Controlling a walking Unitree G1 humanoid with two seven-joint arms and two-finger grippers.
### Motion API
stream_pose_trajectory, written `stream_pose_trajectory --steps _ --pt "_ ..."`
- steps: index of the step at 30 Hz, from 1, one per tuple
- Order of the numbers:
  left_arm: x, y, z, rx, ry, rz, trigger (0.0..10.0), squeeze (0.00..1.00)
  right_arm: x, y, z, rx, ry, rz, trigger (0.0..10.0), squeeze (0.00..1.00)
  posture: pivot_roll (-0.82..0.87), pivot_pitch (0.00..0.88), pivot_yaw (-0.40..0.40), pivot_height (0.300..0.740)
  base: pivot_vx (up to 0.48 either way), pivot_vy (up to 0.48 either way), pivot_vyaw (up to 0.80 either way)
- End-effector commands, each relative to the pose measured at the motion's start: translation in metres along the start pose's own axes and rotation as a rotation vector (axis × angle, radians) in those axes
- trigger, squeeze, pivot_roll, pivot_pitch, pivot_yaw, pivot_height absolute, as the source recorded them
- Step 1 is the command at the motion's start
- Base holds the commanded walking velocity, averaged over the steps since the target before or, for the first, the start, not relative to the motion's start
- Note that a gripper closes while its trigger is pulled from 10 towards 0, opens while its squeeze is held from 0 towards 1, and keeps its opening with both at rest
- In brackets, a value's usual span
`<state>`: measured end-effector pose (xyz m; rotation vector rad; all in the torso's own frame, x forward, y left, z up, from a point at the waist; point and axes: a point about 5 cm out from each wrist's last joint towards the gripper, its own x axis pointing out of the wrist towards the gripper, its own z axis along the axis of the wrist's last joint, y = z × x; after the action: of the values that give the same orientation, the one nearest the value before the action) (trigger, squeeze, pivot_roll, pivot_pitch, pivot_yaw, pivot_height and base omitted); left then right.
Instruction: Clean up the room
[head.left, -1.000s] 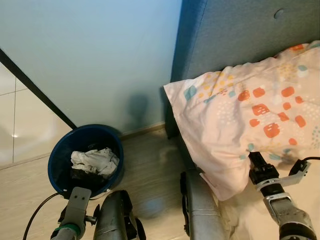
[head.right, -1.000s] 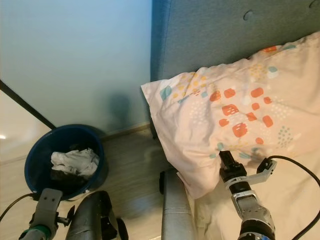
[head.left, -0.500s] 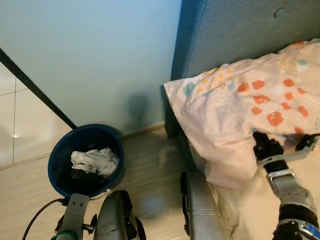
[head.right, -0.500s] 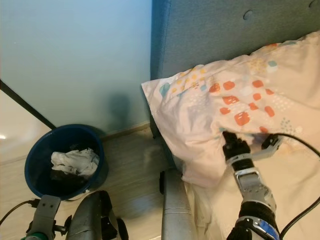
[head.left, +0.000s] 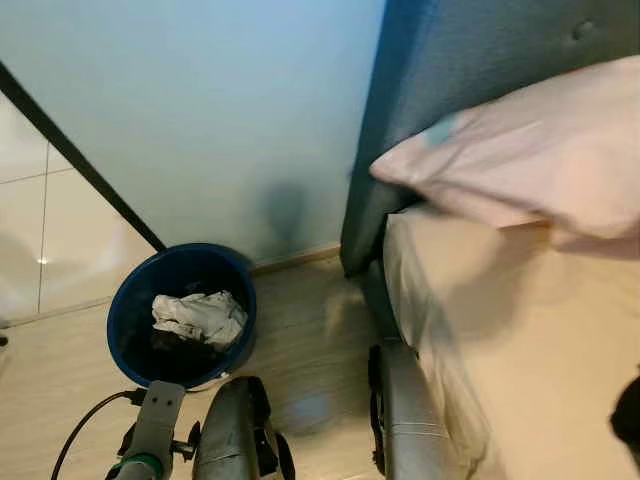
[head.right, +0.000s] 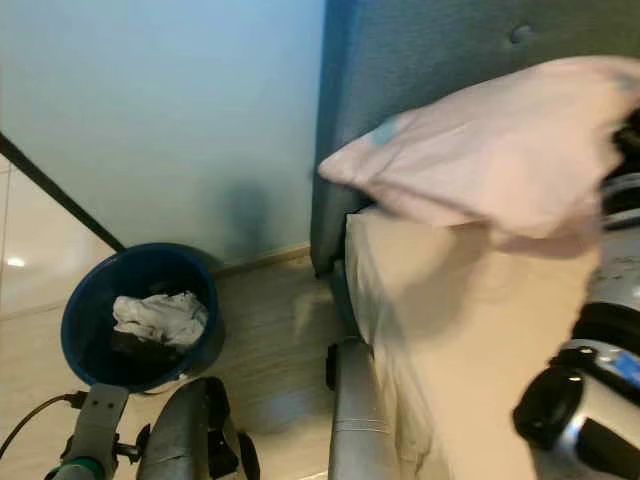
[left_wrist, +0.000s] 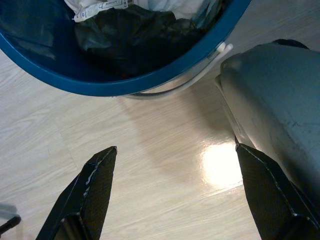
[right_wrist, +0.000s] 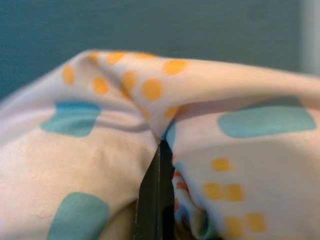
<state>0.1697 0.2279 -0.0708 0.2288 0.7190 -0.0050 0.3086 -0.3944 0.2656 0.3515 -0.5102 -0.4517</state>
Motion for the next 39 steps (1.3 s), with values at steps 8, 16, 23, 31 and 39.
stream_pose_trajectory --steps 8,16,23,31,39 --pt "-0.009 -0.012 -0.021 0.013 0.065 -0.052 10.0 0.0 -0.001 -0.018 0.018 -0.217 -0.093 -0.16 0.0 0.0 -0.08 0.239 0.085 0.592 0.0 0.0 0.0" --pt "-0.011 -0.013 -0.024 0.013 0.072 -0.053 10.0 0.0 -0.047 0.015 -0.111 -0.358 0.357 -0.055 0.0 0.0 -0.08 0.245 0.082 0.592 0.0 0.0 0.0" --pt "-0.012 -0.013 -0.026 0.015 0.074 -0.055 10.0 0.0 -0.079 0.024 -0.155 -0.382 0.514 -0.082 1.8 0.0 -0.07 0.251 0.08 0.592 0.0 0.0 0.0" --pt "-0.013 -0.011 -0.028 0.013 0.083 -0.047 10.0 0.0 -0.08 -0.002 -0.153 -0.518 0.63 -0.245 10.0 0.0 -0.07 0.251 0.072 0.592 0.0 0.0 0.0" --pt "-0.015 -0.016 -0.032 0.018 0.103 -0.062 10.0 0.0 -0.046 -0.022 -0.101 -0.617 0.498 -0.379 10.0 0.23 -0.08 0.237 0.067 0.592 0.0 0.0 0.0"
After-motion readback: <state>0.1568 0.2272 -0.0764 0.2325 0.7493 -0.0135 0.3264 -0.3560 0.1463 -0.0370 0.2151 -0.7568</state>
